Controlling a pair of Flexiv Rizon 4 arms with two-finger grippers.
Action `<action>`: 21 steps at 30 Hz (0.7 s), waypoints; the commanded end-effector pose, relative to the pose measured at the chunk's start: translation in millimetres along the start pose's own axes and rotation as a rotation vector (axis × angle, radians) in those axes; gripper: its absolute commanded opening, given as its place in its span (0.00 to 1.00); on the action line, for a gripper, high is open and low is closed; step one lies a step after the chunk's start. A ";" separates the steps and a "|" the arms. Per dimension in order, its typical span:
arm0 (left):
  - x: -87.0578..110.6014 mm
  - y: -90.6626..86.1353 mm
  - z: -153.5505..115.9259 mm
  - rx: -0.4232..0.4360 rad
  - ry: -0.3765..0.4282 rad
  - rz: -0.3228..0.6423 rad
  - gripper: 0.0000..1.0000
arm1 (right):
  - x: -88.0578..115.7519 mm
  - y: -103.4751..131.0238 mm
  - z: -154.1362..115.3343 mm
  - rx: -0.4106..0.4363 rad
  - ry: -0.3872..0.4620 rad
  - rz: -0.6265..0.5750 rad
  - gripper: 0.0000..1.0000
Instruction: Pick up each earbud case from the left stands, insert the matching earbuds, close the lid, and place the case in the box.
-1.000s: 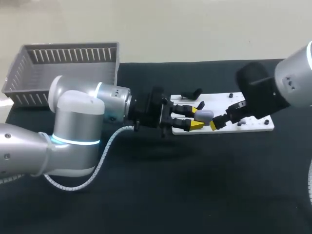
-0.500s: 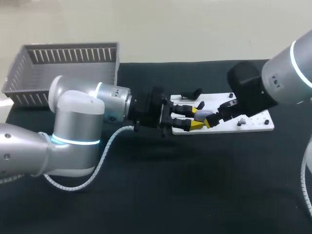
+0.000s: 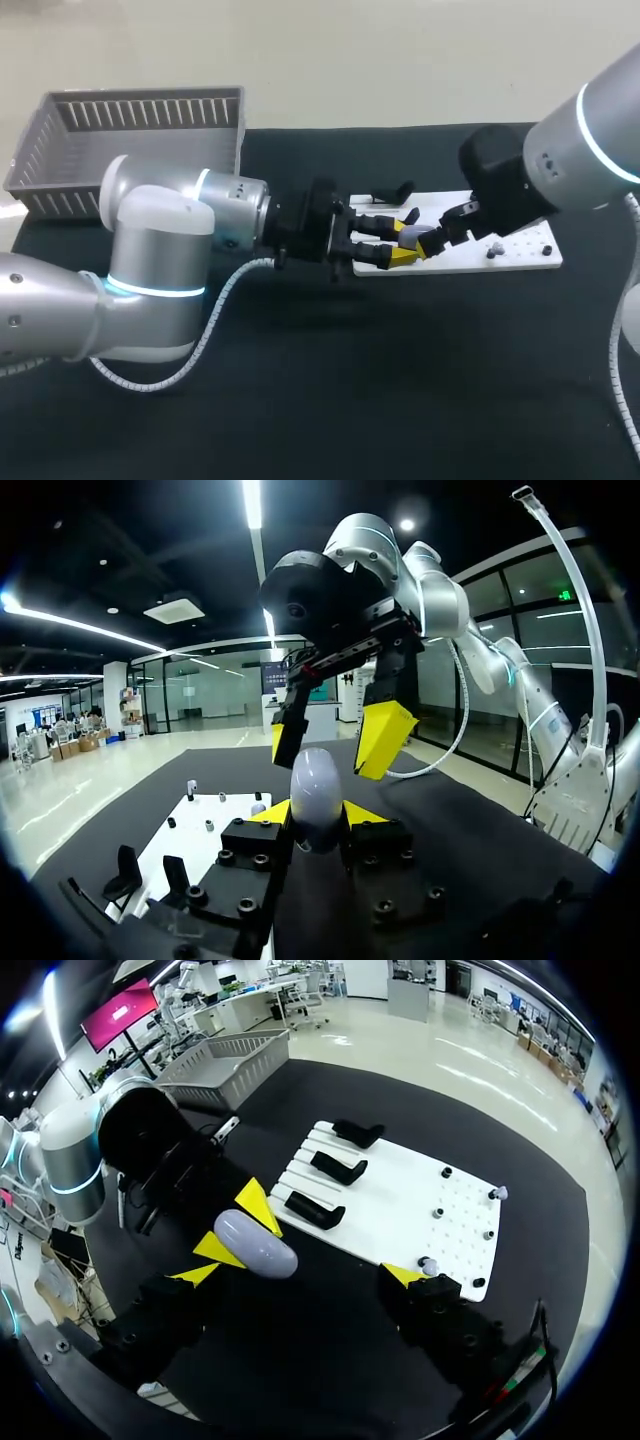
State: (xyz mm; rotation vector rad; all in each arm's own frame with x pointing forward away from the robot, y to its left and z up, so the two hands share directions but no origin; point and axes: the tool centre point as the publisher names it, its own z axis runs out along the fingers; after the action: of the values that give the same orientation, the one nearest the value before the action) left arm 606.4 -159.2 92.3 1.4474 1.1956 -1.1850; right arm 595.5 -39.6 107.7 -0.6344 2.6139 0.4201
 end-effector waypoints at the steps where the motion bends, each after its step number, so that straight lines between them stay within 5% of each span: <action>1: 1.3 -0.9 -0.1 -0.004 -0.004 0.003 0.00 | -0.4 -0.7 3.0 0.009 -0.004 0.006 1.00; 21: 1.3 -0.9 -0.1 -0.004 -0.004 0.003 0.00 | -6.8 -10.5 -3.3 0.025 -0.061 0.040 1.00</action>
State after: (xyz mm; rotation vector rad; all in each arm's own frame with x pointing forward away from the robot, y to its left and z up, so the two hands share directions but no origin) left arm 607.2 -159.1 91.9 1.4465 1.1954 -1.1856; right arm 608.8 -44.8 112.4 -0.5738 2.5982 0.4338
